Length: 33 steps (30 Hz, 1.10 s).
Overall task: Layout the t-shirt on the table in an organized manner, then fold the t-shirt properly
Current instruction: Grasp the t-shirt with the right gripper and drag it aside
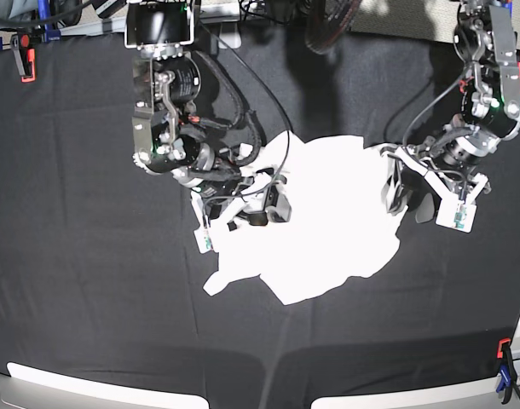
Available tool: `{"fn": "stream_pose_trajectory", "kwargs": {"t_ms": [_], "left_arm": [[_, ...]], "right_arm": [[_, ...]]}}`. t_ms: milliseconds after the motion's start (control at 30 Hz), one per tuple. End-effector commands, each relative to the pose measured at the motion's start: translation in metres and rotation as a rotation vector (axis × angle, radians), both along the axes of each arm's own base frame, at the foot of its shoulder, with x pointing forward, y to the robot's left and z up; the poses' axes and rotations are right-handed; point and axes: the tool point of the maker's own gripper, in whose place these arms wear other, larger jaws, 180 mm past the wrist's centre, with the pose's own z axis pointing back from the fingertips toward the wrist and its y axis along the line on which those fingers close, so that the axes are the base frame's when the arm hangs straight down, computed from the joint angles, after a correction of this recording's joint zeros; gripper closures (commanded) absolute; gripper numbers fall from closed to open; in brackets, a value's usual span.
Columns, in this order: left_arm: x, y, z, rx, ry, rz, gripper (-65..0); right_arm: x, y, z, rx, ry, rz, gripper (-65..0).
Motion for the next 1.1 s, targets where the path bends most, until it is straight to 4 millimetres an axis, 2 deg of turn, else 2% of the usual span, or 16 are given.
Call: {"fn": "stream_pose_trajectory", "kwargs": {"t_ms": [0,167,333,400,433,500,533,733,867,1067], "left_arm": [[0.005,0.000,0.013,-0.008,-0.048,-0.002,-30.5],[0.005,0.000,0.013,-0.008,-0.048,-0.002,-30.5],[0.005,0.000,0.013,-0.008,-0.048,-0.002,-30.5],[0.005,0.000,0.013,-0.008,-0.048,-0.002,-30.5],[0.005,0.000,0.013,-0.008,-0.048,-0.002,-30.5],[0.005,0.000,0.013,-0.008,-0.048,-0.002,-30.5],[0.005,0.000,0.013,-0.008,-0.048,-0.002,-30.5],[0.005,0.000,0.013,-0.008,-0.048,-0.002,-30.5],[0.005,0.000,0.013,-0.008,-0.048,-0.002,-30.5],[0.007,0.000,0.015,-0.009,-0.056,-0.002,-30.5]], "right_arm": [[0.011,0.002,0.017,0.025,-0.055,-0.010,-24.9],[0.011,0.001,0.003,0.030,-0.031,-0.037,-24.9],[0.011,0.013,0.005,0.059,-0.025,-0.033,-24.7],[0.010,0.018,0.007,0.069,-0.024,-0.032,-20.9],[0.010,0.019,0.007,0.072,-0.021,-0.031,-16.4],[0.008,0.021,0.005,0.069,-0.010,-0.021,-2.2],[0.006,0.022,0.003,0.061,0.001,-0.011,0.0],[-0.033,0.034,-0.023,-0.067,0.106,0.238,0.0],[-0.037,0.016,-0.029,-0.095,0.126,0.237,0.0],[-0.020,-0.050,-0.018,-0.154,0.091,0.098,0.0]]}}
